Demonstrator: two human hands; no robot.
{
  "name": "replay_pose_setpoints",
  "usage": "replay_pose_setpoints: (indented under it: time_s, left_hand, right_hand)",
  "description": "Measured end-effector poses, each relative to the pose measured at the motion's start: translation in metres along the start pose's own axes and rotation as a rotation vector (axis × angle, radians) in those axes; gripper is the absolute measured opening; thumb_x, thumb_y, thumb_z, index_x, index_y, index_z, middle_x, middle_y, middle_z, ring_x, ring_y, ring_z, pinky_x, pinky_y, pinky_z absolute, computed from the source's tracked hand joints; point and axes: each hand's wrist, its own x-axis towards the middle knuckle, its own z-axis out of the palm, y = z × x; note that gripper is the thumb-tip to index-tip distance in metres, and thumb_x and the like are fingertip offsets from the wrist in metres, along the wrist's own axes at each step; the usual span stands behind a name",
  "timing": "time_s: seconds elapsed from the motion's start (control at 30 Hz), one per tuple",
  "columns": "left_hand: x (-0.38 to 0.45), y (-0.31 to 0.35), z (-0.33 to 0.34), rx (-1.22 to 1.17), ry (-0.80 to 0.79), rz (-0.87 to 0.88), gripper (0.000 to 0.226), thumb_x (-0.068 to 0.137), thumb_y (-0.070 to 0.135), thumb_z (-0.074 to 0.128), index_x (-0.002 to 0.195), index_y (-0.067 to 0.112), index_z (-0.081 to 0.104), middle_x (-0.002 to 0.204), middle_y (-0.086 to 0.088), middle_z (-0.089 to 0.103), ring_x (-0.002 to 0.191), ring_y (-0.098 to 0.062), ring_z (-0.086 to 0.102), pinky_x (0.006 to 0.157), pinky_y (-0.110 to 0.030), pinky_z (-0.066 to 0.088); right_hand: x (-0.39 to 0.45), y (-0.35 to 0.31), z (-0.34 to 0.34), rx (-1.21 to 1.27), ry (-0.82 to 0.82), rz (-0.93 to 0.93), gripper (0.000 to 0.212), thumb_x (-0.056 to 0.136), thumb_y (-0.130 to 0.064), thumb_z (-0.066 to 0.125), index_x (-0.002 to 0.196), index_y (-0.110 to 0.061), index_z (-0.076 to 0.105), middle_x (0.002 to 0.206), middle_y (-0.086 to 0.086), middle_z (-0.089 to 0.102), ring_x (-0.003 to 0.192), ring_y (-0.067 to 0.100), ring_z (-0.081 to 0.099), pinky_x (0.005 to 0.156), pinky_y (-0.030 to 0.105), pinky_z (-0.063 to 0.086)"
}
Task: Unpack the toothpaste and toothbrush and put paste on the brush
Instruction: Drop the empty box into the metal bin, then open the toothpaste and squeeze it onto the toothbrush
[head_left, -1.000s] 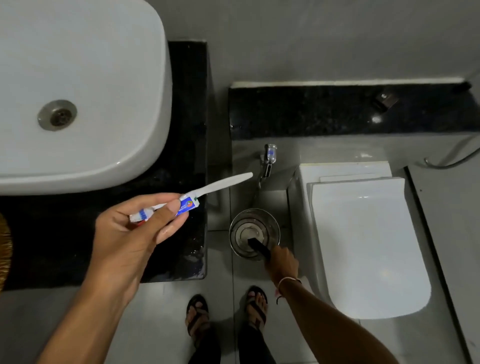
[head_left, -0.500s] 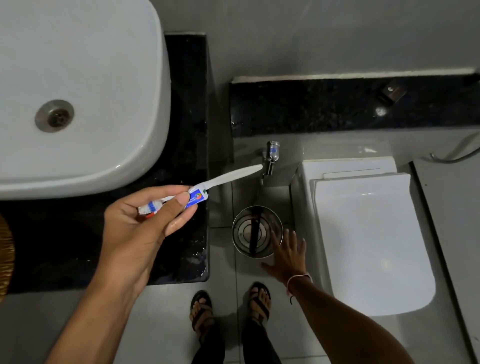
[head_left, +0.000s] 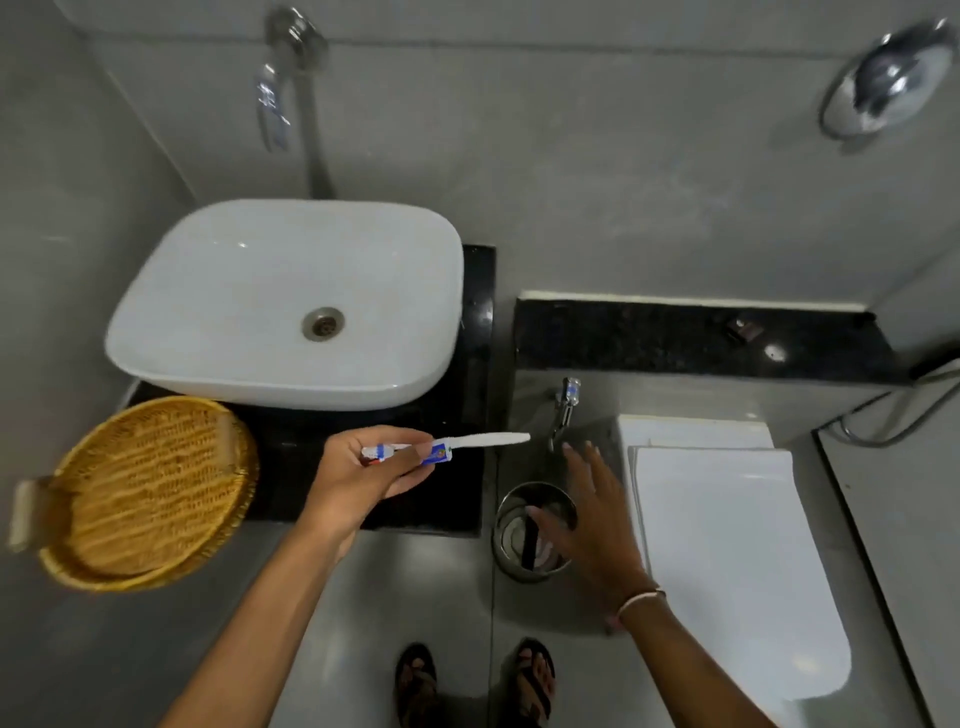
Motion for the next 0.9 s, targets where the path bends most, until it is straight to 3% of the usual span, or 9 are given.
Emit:
replay_pose_setpoints:
  time_s: [0.07, 0.17, 0.27, 0.37, 0.47, 0.57, 0.63, 0.77, 0.9]
  left_hand:
    - [-0.012, 0.020, -0.015, 0.075, 0.001, 0.017, 0.013, 0.080, 0.003, 0.079, 0.093, 0.001, 0.080, 0.095, -0.021, 0.080, 0.092, -0.031, 0.078, 0.074, -0.025, 0.064]
    - [-0.024, 0.048, -0.042, 0.184, -0.032, 0.083, 0.009, 0.082, -0.005, 0.076, 0.091, -0.006, 0.077, 0.085, -0.014, 0.080, 0.084, -0.028, 0.077, 0.072, -0.028, 0.066]
    - [-0.031, 0.077, -0.076, 0.292, -0.117, 0.118, 0.009, 0.081, -0.006, 0.076, 0.090, -0.008, 0.076, 0.073, -0.008, 0.076, 0.073, -0.019, 0.075, 0.066, -0.025, 0.066]
    - [-0.032, 0.100, -0.120, 0.367, -0.195, 0.145, 0.011, 0.081, -0.007, 0.076, 0.092, -0.010, 0.075, 0.077, -0.008, 0.076, 0.073, -0.018, 0.076, 0.064, -0.024, 0.065]
    - [-0.035, 0.112, -0.167, 0.403, -0.260, 0.169, 0.015, 0.080, -0.003, 0.079, 0.095, 0.000, 0.077, 0.079, -0.006, 0.078, 0.074, -0.020, 0.076, 0.062, -0.024, 0.064]
    - [-0.040, 0.112, -0.215, 0.363, -0.259, 0.187, 0.047, 0.077, 0.000, 0.083, 0.117, 0.018, 0.066, 0.084, -0.022, 0.077, 0.076, -0.023, 0.076, 0.062, -0.027, 0.063]
    - [-0.043, 0.108, -0.244, 0.345, -0.186, 0.172, 0.060, 0.072, 0.001, 0.086, 0.121, 0.021, 0.057, 0.082, -0.022, 0.074, 0.077, -0.024, 0.074, 0.062, -0.033, 0.064]
    - [-0.050, 0.095, -0.297, 0.280, 0.037, 0.083, 0.069, 0.041, 0.024, 0.101, 0.098, 0.032, 0.063, 0.078, -0.007, 0.074, 0.074, -0.024, 0.077, 0.061, -0.041, 0.066]
    - [-0.059, 0.080, -0.330, 0.369, 0.263, 0.076, 0.084, 0.035, 0.036, 0.099, 0.110, 0.034, 0.059, 0.114, -0.004, 0.068, 0.098, -0.028, 0.071, 0.065, -0.040, 0.063]
  right_hand:
    - [-0.003, -0.045, -0.028, 0.096, 0.176, -0.145, 0.080, 0.085, -0.061, 0.064, 0.151, -0.027, 0.034, 0.157, -0.003, 0.037, 0.146, 0.010, 0.032, 0.122, 0.024, 0.026]
    - [0.000, -0.117, -0.057, 0.082, 0.213, -0.332, 0.060, 0.089, -0.057, 0.062, 0.140, -0.029, 0.049, 0.133, -0.013, 0.056, 0.123, -0.001, 0.044, 0.109, 0.003, 0.021]
    - [0.009, -0.181, -0.065, -0.005, 0.039, -0.454, 0.049, 0.088, -0.048, 0.065, 0.133, -0.030, 0.061, 0.122, -0.010, 0.068, 0.113, 0.005, 0.055, 0.102, 0.016, 0.039]
    - [0.017, -0.237, -0.054, -0.086, -0.123, -0.437, 0.034, 0.088, -0.041, 0.068, 0.121, -0.034, 0.068, 0.106, -0.012, 0.074, 0.099, 0.009, 0.066, 0.089, 0.027, 0.053]
    - [0.020, -0.280, -0.032, -0.052, -0.182, -0.440, 0.015, 0.087, -0.038, 0.069, 0.098, -0.028, 0.068, 0.071, -0.011, 0.063, 0.068, 0.003, 0.058, 0.067, 0.027, 0.050]
    - [0.018, -0.311, -0.005, 0.074, -0.249, -0.420, 0.011, 0.085, -0.028, 0.074, 0.084, -0.018, 0.069, 0.063, 0.001, 0.060, 0.058, 0.001, 0.051, 0.060, 0.020, 0.042]
    - [0.014, -0.323, 0.010, 0.160, -0.285, -0.351, 0.011, 0.084, -0.020, 0.078, 0.077, -0.017, 0.070, 0.063, 0.005, 0.062, 0.058, 0.000, 0.051, 0.060, 0.020, 0.043]
    - [0.009, -0.339, 0.045, 0.278, -0.300, -0.223, 0.011, 0.079, -0.016, 0.082, 0.076, -0.018, 0.072, 0.063, -0.003, 0.064, 0.059, -0.001, 0.055, 0.061, 0.017, 0.047]
    - [0.009, -0.359, 0.078, 0.388, -0.323, -0.147, 0.012, 0.080, -0.016, 0.084, 0.085, -0.010, 0.076, 0.075, 0.018, 0.073, 0.064, 0.008, 0.062, 0.065, 0.022, 0.053]
